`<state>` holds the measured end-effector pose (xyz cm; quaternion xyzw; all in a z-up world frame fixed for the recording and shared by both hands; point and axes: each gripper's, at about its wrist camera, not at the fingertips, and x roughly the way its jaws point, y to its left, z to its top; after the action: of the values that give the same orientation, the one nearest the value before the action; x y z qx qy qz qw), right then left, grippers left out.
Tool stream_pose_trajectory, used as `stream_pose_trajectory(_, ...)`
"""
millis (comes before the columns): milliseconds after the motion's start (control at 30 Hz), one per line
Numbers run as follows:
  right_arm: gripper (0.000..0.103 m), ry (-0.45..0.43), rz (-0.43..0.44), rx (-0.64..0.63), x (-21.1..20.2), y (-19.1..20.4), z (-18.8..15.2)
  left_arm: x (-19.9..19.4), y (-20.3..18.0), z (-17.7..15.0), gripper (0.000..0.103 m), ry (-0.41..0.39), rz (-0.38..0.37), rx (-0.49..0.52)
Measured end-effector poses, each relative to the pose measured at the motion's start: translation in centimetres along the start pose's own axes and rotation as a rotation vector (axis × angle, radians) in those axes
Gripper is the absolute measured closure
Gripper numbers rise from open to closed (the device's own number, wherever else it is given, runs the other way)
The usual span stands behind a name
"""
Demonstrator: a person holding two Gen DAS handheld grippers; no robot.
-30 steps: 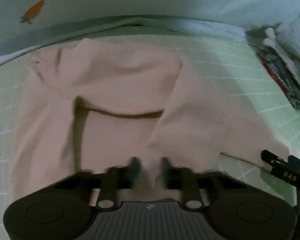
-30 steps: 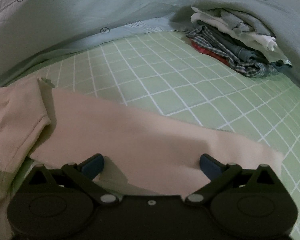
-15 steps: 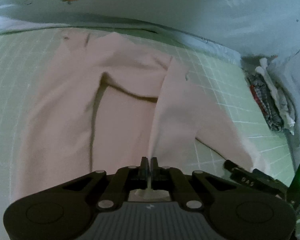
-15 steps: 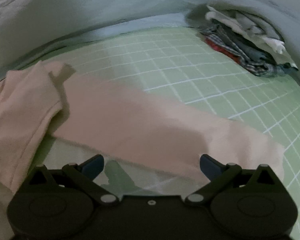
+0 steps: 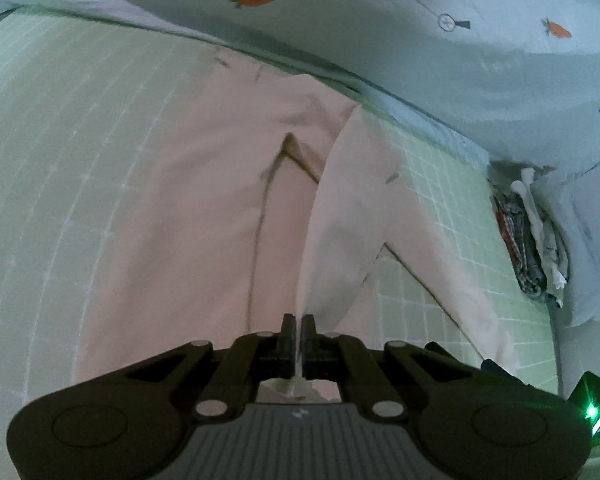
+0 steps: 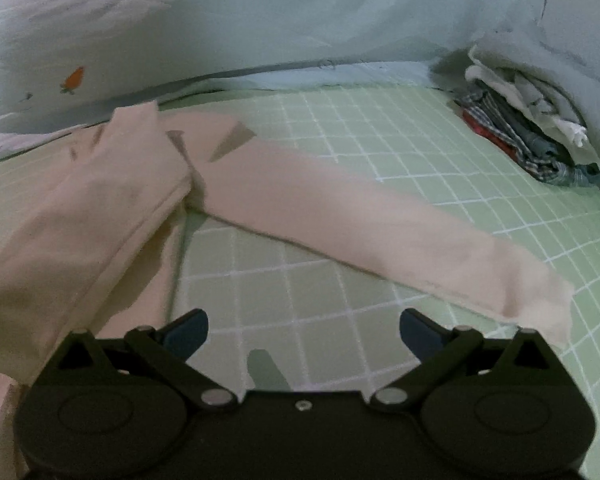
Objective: Fold clothes
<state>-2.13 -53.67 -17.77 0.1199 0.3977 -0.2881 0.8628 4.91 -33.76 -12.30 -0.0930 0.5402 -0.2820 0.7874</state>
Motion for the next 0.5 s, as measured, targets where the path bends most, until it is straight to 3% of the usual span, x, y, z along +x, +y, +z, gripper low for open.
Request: stream_pose_trajectory(500,0.0,-0.013,0.035,-0.095,-4.4,7.3,-2.9,-4.8,7.7,-2.3,0.101,0.002,-0.022,-0.11)
